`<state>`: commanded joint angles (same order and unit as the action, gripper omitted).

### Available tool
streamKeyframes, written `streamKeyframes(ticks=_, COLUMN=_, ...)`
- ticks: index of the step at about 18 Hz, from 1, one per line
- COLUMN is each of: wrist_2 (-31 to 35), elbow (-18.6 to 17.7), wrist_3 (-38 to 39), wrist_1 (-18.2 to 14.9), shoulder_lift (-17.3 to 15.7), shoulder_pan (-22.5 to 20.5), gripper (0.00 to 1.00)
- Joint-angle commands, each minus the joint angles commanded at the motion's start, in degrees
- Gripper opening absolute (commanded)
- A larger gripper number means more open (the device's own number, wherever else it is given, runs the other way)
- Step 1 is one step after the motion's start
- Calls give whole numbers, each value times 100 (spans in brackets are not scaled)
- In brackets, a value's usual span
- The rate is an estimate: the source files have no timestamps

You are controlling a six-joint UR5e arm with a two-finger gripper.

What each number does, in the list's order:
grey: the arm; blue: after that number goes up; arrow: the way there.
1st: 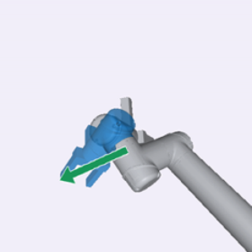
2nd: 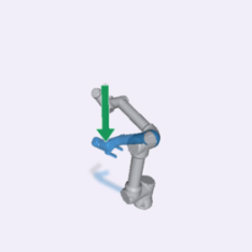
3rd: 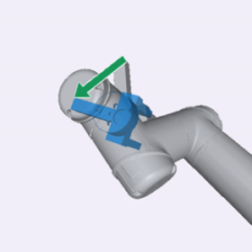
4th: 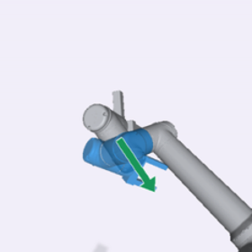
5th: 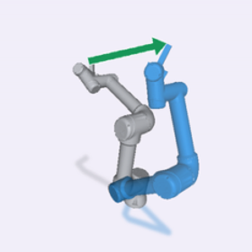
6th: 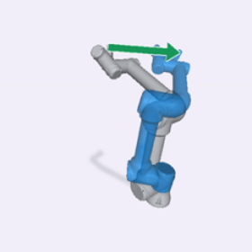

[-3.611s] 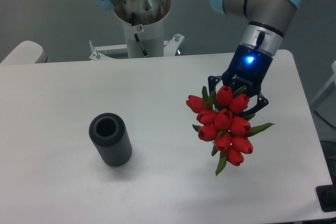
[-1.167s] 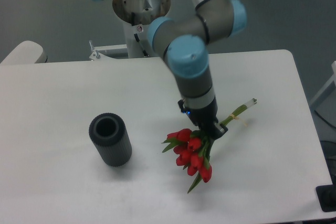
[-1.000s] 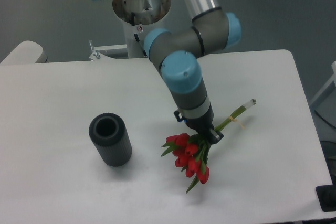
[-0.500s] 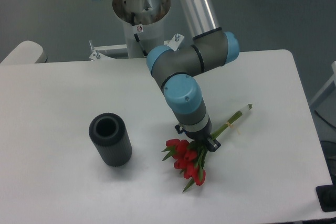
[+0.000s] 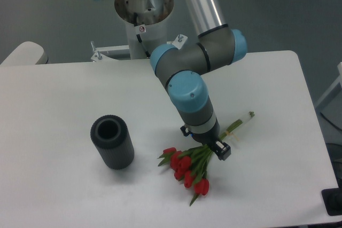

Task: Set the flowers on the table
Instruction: 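Lift the open gripper up and away from the tulip stems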

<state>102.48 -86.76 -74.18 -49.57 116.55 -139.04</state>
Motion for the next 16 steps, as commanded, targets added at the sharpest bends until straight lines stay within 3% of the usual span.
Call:
streamKeyframes(ticks=6, wrist_2=-175, elbow=869, wrist_3=-62, wrist_1=-887, shoulder_lift=-62, shoulder_pan=-176, gripper=100)
streamKeyframes(ticks=10, wrist_2=-720, elbow=1468, wrist_3=-288, wrist_1=-1564, shoulder_lift=-44, shoulder_pan=-457, gripper=100)
streamKeyframes(ticks=16, wrist_2=-1379, elbow=1601, wrist_3=-1299, wrist_1=-1951, shoulder_lift=-158, shoulder_pan=-1045, gripper=100)
